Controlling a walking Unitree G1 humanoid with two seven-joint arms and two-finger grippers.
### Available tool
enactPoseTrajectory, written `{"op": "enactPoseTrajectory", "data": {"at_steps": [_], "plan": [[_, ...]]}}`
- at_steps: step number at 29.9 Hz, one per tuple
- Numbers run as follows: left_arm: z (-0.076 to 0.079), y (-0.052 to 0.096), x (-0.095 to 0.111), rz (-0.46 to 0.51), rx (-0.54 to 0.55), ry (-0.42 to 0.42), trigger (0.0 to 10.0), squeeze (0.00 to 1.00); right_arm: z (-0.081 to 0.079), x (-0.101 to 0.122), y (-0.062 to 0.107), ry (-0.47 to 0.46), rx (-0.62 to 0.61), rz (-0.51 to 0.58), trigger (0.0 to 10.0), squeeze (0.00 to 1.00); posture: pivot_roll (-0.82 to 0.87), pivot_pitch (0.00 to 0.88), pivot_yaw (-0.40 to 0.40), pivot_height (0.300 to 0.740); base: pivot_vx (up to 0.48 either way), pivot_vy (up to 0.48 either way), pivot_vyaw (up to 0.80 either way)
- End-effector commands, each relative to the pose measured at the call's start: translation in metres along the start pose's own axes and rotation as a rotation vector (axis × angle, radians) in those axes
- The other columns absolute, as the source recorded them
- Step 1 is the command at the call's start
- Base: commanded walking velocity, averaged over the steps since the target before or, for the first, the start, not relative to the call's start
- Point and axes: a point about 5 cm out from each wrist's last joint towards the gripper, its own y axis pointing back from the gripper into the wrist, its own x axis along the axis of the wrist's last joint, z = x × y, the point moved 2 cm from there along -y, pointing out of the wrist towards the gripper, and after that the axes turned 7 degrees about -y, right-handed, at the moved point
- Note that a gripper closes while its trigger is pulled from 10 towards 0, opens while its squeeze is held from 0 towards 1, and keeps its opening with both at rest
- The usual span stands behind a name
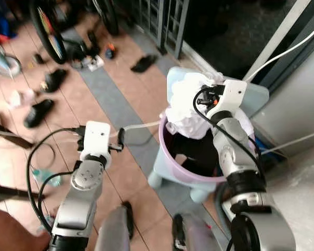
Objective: Clothes washing
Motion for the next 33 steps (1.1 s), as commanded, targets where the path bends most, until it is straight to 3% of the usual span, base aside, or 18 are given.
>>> {"op": "enactPoseTrajectory", "data": {"at_steps": [1,5,6,7,8,9,13,23,33], "plan": [[-0.004,-0.005,-0.007,-0.012,0.028,0.008,10.0,0.0,-0.004,0.025,0.014,0.048,0.004,0.106,0.0,0.0,-0.01,0.0,0.055,0.74,0.0,0.0,0.0],[0.0,-0.007,-0.007,0.005,0.023,0.003,10.0,0.0,-0.001,0.022,0.033,0.117,0.01,0.116,0.0,0.0,-0.02,0.0,0.058,0.74,0.0,0.0,0.0],[0.002,-0.008,-0.007,0.009,0.022,-0.001,10.0,0.0,0.0,0.02,0.037,0.14,0.014,0.107,1.9,0.0,-0.02,0.0,0.058,0.74,0.0,0.0,0.0],[0.004,-0.009,-0.007,0.015,0.011,-0.004,10.0,0.0,0.003,0.015,0.042,0.158,0.006,0.092,9.3,0.0,-0.03,0.0,0.057,0.74,0.0,0.0,0.0],[0.004,-0.009,-0.007,0.015,0.011,-0.004,10.0,0.0,0.003,0.015,0.042,0.158,0.006,0.092,9.3,0.0,-0.03,0.0,0.057,0.74,0.0,0.0,0.0],[0.006,-0.011,-0.006,0.022,0.002,0.001,10.0,0.0,0.007,0.007,0.046,0.166,-0.015,0.057,10.0,0.0,-0.03,0.0,0.06,0.74,0.0,0.0,0.0],[0.012,-0.019,-0.001,0.049,-0.02,0.027,10.0,0.0,0.007,0.0,0.047,0.171,-0.049,0.011,10.0,0.0,-0.04,0.0,0.062,0.74,0.0,0.0,-0.73],[0.012,-0.018,-0.003,0.044,-0.016,0.046,10.0,0.0,0.005,-0.001,0.047,0.176,-0.038,-0.008,10.0,0.0,-0.03,0.0,0.052,0.74,-0.027,0.0,-0.74],[0.012,-0.019,-0.004,0.048,-0.015,0.049,10.0,0.0,0.004,-0.003,0.047,0.176,-0.037,-0.025,10.0,0.0,-0.03,0.0,0.051,0.74,-0.27,0.0,0.0]]}}
